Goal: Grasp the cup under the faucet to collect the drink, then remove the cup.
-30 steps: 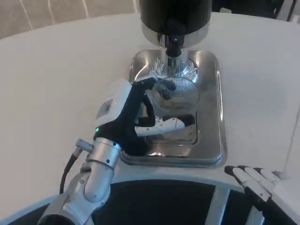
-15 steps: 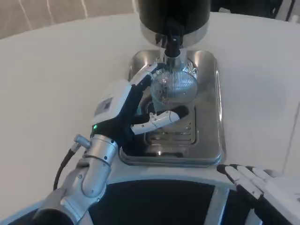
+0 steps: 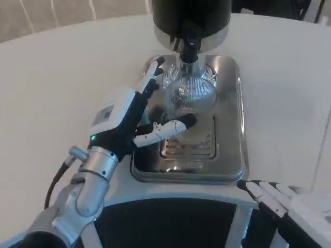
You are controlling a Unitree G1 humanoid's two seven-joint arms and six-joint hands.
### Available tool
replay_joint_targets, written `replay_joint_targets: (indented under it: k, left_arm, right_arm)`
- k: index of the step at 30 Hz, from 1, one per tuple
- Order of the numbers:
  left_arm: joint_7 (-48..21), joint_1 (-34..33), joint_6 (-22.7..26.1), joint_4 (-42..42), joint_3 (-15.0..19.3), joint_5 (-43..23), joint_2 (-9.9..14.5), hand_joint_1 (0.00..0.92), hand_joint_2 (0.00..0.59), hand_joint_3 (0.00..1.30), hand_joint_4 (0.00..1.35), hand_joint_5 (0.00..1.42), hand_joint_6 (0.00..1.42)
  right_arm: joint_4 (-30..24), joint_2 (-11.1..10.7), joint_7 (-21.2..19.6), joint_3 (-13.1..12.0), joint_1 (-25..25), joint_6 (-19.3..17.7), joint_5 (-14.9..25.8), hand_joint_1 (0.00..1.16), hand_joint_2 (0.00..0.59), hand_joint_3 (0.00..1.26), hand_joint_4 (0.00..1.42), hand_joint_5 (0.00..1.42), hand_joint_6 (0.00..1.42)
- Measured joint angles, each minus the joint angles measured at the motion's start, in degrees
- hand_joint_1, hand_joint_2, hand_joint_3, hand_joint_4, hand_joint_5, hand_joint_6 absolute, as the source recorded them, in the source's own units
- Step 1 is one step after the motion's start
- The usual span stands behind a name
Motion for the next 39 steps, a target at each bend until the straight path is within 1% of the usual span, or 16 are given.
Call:
replay_joint_targets:
  k: [7,11,14,15,16,18,19,20,21,22,24,25,27,29,33,39]
  left_arm:
    - [-0.9,2.5,-1.7,-1.5,1.1,-1.8,1.9,0.047,0.04,0.03,0.0,0.21,0.42]
    - [-1.7,6.1,-1.9,-3.1,2.7,-2.2,5.0,0.029,0.055,0.07,0.08,0.24,0.41]
    - [-2.4,8.8,-2.5,-5.9,4.0,-2.7,7.1,0.034,0.07,0.1,0.11,0.27,0.4]
    - [-2.8,9.9,-3.3,-7.5,4.5,-3.2,7.9,0.036,0.079,0.11,0.12,0.27,0.4]
    - [-3.1,10.5,-3.7,-8.4,4.6,-3.5,8.2,0.037,0.08,0.11,0.12,0.27,0.4]
    - [-4.0,13.2,-5.3,-11.9,5.4,-4.2,9.9,0.038,0.082,0.12,0.13,0.27,0.4]
    - [-4.3,14.1,-5.9,-12.9,5.6,-4.2,10.4,0.038,0.082,0.12,0.13,0.27,0.4]
    - [-5.0,15.9,-6.7,-15.0,6.3,-4.3,11.3,0.039,0.084,0.13,0.14,0.27,0.39]
    - [-5.3,16.7,-6.8,-15.8,6.6,-4.4,11.5,0.039,0.084,0.13,0.14,0.27,0.39]
    - [-5.7,17.8,-6.8,-17.1,7.0,-4.6,11.9,0.039,0.085,0.14,0.15,0.28,0.37]
    - [-6.7,19.7,-6.8,-19.2,7.9,-5.2,12.3,0.039,0.086,0.14,0.16,0.28,0.35]
    - [-7.5,21.3,-6.8,-21.0,8.8,-5.9,12.7,0.039,0.087,0.15,0.17,0.29,0.33]
    - [-8.2,22.7,-6.8,-22.5,9.5,-6.4,13.2,0.039,0.087,0.15,0.17,0.29,0.33]
    - [-9.0,25.1,-7.0,-25.2,10.5,-6.4,14.1,0.039,0.088,0.15,0.17,0.28,0.32]
    - [-10.0,29.2,-7.2,-28.8,11.7,-6.4,14.9,0.045,0.087,0.15,0.17,0.28,0.31]
    - [-11.4,33.7,-7.2,-32.9,13.4,-6.4,15.8,0.05,0.087,0.16,0.17,0.27,0.31]
  right_arm:
    - [0.0,0.0,-0.6,1.0,-0.4,1.7,0.0,0.19,0.516,0.0,0.0,0.0,0.0]
    - [0.0,0.0,-0.7,1.7,-1.9,5.7,0.3,0.18,0.521,0.0,0.0,0.0,0.01]
    - [0.0,0.3,-0.6,1.8,-5.6,11.5,0.9,0.15,0.531,0.0,0.0,0.0,0.02]
    - [0.0,0.4,0.1,2.1,-8.6,16.1,1.0,0.15,0.535,0.0,0.0,0.0,0.02]
    - [0.0,0.5,0.4,2.1,-10.3,18.3,1.0,0.14,0.548,0.0,0.0,0.0,0.02]
    - [0.0,0.5,2.1,3.2,-16.9,28.8,0.4,0.13,0.551,0.0,0.0,0.0,0.02]
    - [0.0,0.4,2.3,3.5,-18.8,31.5,0.1,0.13,0.551,0.0,0.0,0.0,0.02]
    - [0.2,-0.1,2.6,4.4,-22.8,36.5,-0.3,0.13,0.551,0.0,0.0,0.0,0.02]
    - [0.3,-0.4,2.6,4.9,-24.4,38.2,-0.5,0.13,0.551,0.0,0.0,0.0,0.02]
    - [0.6,-1.5,2.6,5.9,-26.7,40.8,-0.7,0.12,0.55,0.0,0.0,0.0,0.03]
    - [2.4,-3.4,2.3,7.3,-30.4,44.5,-0.6,0.12,0.553,0.0,0.0,0.0,0.03]
    - [4.7,-4.5,1.6,8.2,-32.8,47.0,0.0,0.12,0.567,0.0,0.0,0.0,0.03]
    - [7.1,-5.0,0.4,8.9,-34.8,49.3,1.0,0.12,0.571,0.0,0.0,0.0,0.03]
    - [10.6,-6.3,-1.8,10.0,-37.7,51.9,3.1,0.12,0.583,0.0,0.0,0.0,0.03]
    - [13.9,-8.2,-6.2,12.1,-42.1,55.1,7.3,0.12,0.586,0.0,0.0,0.0,0.03]
    - [15.4,-9.8,-11.0,15.8,-46.1,59.0,12.6,0.12,0.586,0.0,0.0,0.0,0.03]
